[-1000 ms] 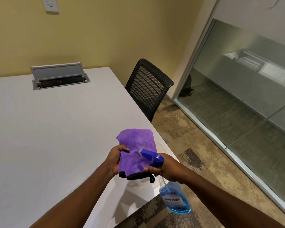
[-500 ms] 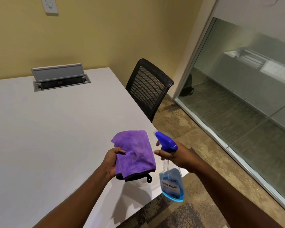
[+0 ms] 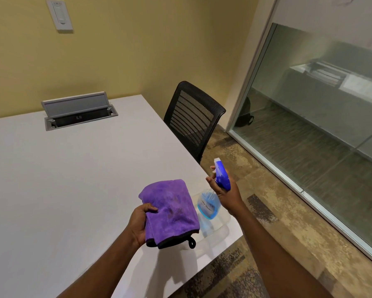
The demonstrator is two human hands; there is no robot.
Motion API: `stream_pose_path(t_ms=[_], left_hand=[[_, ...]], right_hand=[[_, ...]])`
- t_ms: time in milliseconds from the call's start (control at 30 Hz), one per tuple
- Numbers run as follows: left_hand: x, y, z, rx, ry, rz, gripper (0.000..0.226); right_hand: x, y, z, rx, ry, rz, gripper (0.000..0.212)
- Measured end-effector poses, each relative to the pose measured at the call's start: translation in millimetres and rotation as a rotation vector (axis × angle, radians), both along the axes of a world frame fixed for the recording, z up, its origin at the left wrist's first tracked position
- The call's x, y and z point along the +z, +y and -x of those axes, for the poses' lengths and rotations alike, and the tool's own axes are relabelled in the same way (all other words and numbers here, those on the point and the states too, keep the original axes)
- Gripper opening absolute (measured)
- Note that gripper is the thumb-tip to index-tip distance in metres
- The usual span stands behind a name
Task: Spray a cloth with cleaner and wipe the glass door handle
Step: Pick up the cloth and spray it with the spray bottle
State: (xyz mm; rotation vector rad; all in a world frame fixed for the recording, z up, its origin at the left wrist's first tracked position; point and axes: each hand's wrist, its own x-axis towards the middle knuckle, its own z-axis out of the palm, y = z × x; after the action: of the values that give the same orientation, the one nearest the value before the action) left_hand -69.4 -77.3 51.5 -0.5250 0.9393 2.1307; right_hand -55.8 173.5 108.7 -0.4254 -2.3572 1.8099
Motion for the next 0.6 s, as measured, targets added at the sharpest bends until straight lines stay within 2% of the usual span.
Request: stream_pose_path(t_ms=[167, 600], left_hand=[[1, -7, -3, -0.003, -0.019, 0.005, 0.039], [-3, -15, 2, -0.06, -0.053, -0.007, 0.038]], right_hand=[[-24, 0, 7, -0.054, -0.031, 0.081, 0.043], [-52, 3, 21, -0.087, -0.055, 0.098, 0.054]])
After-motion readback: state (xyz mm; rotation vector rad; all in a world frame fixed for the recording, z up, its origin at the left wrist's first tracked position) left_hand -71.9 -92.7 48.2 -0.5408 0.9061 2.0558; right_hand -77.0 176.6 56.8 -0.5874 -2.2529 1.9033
